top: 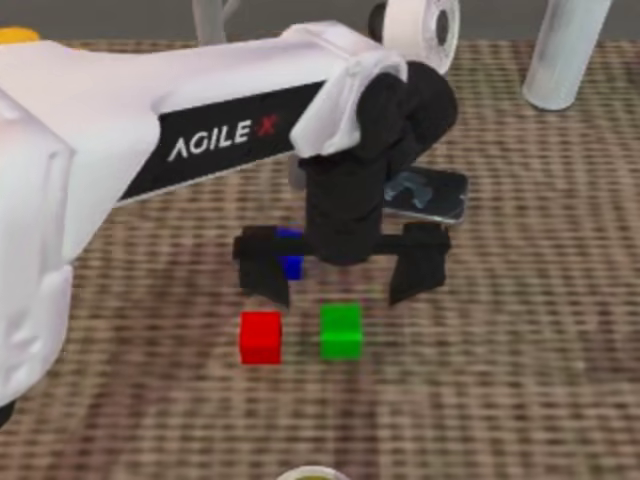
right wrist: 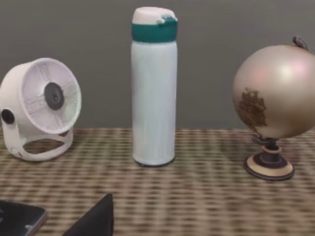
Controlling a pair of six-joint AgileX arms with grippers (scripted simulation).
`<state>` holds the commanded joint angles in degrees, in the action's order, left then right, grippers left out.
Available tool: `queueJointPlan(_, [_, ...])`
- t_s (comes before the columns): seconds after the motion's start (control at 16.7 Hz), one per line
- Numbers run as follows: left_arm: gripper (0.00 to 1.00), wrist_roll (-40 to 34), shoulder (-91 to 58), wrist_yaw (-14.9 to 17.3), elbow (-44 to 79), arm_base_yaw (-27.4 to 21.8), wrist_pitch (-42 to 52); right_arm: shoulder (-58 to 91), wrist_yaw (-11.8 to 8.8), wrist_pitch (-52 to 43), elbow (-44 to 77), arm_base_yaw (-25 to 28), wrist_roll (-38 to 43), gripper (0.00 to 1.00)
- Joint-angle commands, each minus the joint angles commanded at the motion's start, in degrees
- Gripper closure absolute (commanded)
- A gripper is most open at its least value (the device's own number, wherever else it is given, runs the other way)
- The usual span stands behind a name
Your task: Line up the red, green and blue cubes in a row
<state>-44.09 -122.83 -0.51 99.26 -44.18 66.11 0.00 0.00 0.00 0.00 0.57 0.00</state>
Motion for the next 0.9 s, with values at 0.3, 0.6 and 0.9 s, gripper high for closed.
queueJointPlan(0.3, [0.0,0.0,1.2,0.0,2.4,0.3,3.1,0.0,0.0,0.0,0.0,0.0,0.0,0.0])
queueJointPlan(0.6, [0.0,3.2,-1.3,0.1,5.3,2.4,3.8,0.0,0.0,0.0,0.0,0.0,0.0,0.0])
queueJointPlan(0.9, [0.0,12.1,-7.7,0.6,13.5,10.0,6.3,0.0,0.0,0.0,0.0,0.0,0.0,0.0])
